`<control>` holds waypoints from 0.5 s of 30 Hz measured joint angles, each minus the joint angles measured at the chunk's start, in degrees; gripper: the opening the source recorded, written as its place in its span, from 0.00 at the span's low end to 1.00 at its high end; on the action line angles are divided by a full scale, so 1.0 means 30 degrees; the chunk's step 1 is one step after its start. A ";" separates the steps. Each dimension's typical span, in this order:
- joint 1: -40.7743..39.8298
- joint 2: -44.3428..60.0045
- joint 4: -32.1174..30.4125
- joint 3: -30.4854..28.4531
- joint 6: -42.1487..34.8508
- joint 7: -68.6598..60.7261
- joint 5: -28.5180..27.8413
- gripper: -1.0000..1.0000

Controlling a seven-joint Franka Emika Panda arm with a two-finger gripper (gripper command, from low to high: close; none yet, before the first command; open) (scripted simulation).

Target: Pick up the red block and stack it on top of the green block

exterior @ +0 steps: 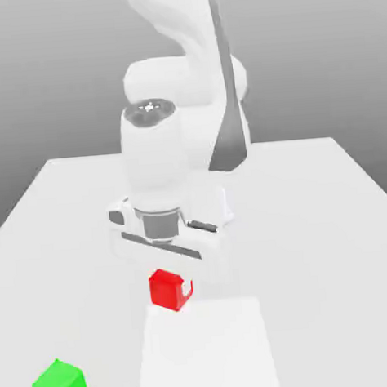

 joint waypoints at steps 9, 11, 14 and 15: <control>-0.2024 0.3031 0.6129 -0.1208 -0.3154 -0.2068 0.0351 0.00; -0.2367 0.3718 0.7507 -0.1608 -0.3834 -0.2317 0.0135 0.00; -0.2686 0.5293 0.8533 -0.1794 -0.3278 -0.2632 0.0159 0.00; -0.2756 0.5948 0.8634 -0.1745 -0.2725 -0.2715 0.0246 0.00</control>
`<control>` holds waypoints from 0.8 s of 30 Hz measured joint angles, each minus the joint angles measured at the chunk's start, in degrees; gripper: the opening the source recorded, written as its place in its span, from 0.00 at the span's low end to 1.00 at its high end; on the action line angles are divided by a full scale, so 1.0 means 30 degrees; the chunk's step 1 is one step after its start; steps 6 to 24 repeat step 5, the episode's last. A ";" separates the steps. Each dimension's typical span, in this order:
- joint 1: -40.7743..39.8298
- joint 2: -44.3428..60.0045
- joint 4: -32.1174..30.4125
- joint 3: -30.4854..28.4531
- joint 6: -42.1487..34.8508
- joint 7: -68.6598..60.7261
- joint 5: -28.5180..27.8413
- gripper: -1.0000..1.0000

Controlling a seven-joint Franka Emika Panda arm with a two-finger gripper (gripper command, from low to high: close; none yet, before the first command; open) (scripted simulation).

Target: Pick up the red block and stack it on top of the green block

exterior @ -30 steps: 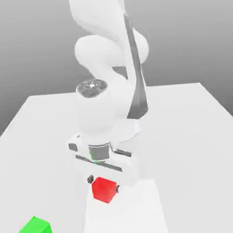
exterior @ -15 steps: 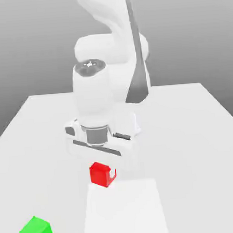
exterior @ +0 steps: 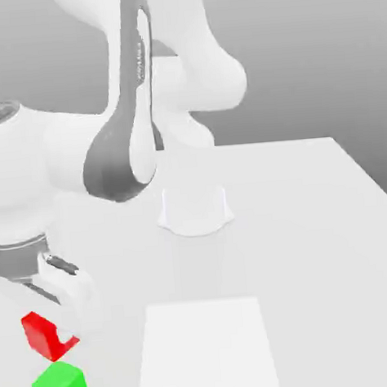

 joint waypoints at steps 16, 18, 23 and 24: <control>-0.0097 0.1092 0.0105 0.0097 0.0983 -0.0132 0.0165 1.00; -0.0097 0.1092 0.0105 0.0097 0.0983 -0.0132 0.0165 1.00; -0.0097 0.1092 0.0105 0.0097 0.0983 -0.0132 0.0165 1.00; -0.0097 0.1092 0.0105 0.0097 0.0983 -0.0132 0.0165 1.00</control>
